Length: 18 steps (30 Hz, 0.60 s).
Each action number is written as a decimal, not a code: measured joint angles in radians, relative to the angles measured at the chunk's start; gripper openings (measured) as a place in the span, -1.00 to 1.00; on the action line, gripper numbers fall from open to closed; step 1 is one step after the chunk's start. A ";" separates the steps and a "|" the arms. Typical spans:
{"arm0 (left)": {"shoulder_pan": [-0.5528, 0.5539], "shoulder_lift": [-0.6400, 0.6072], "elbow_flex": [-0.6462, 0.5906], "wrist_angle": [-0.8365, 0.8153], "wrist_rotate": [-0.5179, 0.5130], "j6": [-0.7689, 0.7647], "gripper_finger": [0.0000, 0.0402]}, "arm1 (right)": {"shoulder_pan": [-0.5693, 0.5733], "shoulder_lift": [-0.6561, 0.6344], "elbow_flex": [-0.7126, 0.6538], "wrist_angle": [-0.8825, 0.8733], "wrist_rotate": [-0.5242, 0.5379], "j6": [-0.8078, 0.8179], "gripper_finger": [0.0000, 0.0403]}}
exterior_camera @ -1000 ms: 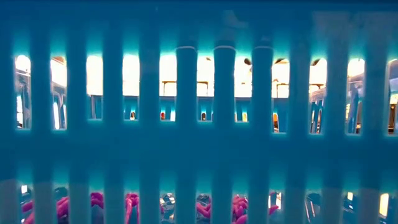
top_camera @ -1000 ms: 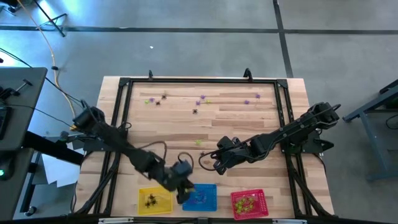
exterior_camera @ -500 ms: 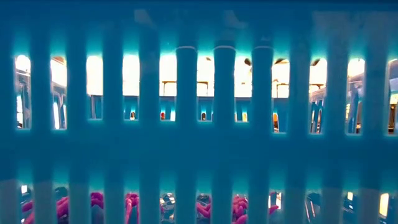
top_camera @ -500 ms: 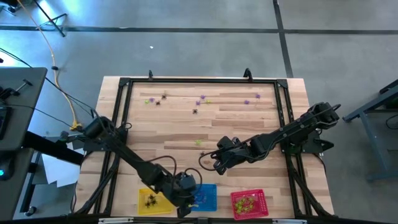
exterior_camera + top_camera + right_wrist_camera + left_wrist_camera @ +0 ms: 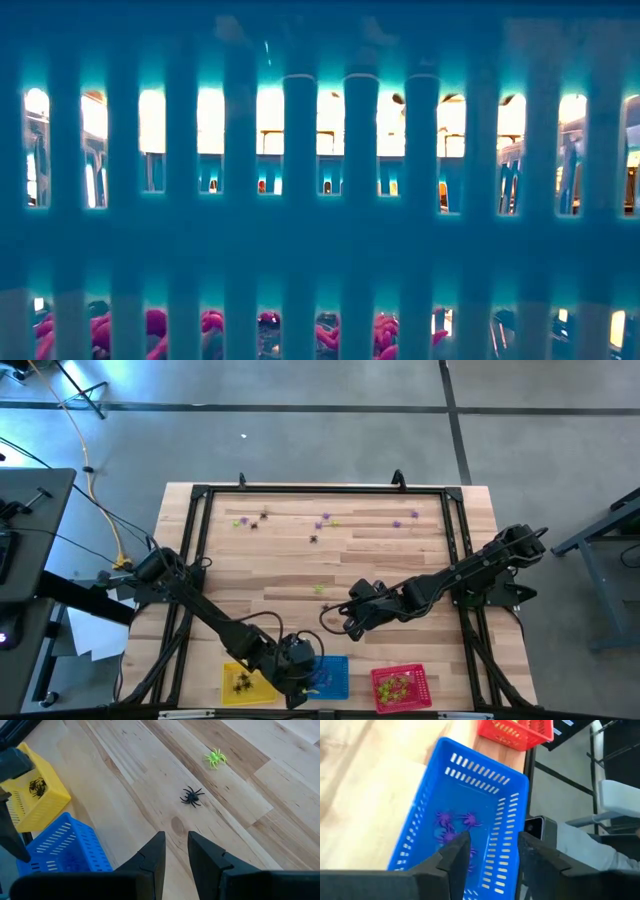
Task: Sort Halloween decoration
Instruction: Put the green spider toy into the red bin
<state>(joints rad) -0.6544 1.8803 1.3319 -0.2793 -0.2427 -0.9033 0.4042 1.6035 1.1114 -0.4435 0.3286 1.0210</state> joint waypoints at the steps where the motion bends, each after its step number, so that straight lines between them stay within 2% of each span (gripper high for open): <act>1: 0.000 -0.007 0.000 -0.011 -0.004 0.004 -0.24 | 0.000 0.000 0.000 0.000 0.000 0.000 -0.61; 10: 0.013 -0.087 0.000 -0.179 -0.064 0.015 -0.29 | 0.000 0.000 0.000 0.000 0.000 0.000 -0.61; 15: 0.067 -0.102 0.000 -0.372 -0.089 0.013 -0.29 | 0.000 0.000 0.000 0.000 0.000 0.000 -0.61; 18: 0.111 -0.103 -0.017 -0.411 -0.110 0.055 -0.29 | 0.000 0.000 0.000 0.000 0.000 0.000 -0.61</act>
<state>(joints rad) -0.5438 1.7775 1.3150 -0.6902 -0.3522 -0.8485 0.4046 1.6035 1.1114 -0.4431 0.3286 1.0210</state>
